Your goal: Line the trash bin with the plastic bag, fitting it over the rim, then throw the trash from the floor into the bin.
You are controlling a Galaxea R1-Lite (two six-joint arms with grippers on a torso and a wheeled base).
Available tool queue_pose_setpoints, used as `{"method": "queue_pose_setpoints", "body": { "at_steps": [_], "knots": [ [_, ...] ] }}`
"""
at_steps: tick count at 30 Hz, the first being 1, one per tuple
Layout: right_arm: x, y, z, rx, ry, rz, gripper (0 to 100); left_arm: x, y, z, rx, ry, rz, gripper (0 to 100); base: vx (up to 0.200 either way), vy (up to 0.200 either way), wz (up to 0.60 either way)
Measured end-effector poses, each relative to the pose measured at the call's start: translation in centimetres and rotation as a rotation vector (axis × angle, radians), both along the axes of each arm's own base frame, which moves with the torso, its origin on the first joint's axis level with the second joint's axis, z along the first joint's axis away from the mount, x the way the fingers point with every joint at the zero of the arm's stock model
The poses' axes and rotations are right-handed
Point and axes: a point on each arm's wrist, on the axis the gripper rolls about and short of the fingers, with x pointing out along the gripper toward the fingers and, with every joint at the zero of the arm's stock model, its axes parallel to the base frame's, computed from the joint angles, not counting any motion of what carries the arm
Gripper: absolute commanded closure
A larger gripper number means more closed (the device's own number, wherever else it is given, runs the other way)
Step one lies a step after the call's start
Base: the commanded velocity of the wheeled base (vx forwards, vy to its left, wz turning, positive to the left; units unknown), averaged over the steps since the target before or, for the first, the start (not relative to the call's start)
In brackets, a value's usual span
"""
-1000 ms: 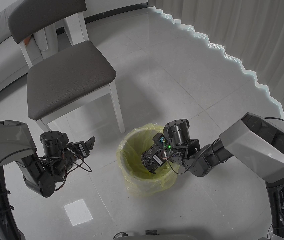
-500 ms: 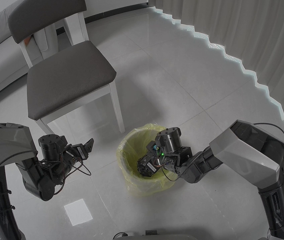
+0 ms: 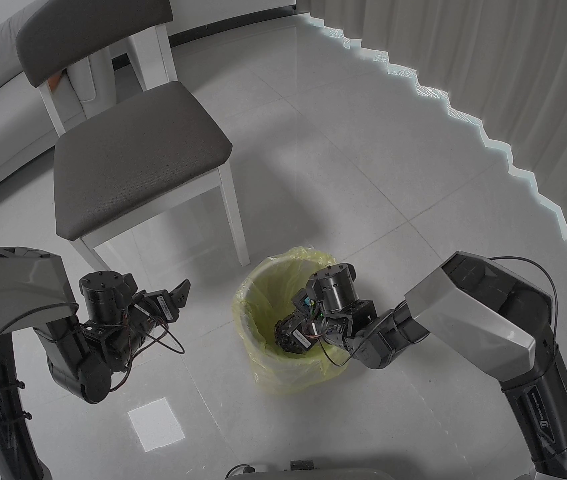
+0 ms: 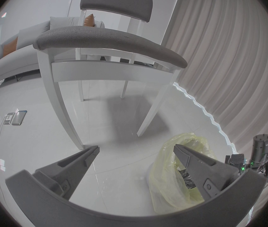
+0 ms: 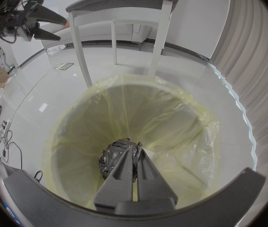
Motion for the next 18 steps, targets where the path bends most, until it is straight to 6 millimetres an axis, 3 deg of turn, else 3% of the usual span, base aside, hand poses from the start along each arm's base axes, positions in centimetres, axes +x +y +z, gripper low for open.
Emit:
{"method": "queue_pose_setpoints", "body": {
  "at_steps": [6,7,18],
  "knots": [
    [0.3,-0.2,-0.8,-0.008,0.010,-0.007,100,0.0,-0.1,-0.1,-0.006,-0.013,-0.013,0,0.000,0.000,0.00],
    [0.3,-0.2,-0.9,-0.009,0.011,-0.008,0,0.0,-0.2,-0.2,-0.006,-0.016,-0.015,0,0.000,0.000,0.00],
    [0.2,-0.4,-1.2,-0.012,0.021,-0.012,0,-0.1,-0.3,-0.9,-0.004,-0.014,-0.024,0,0.000,0.000,0.00]
  ]
}}
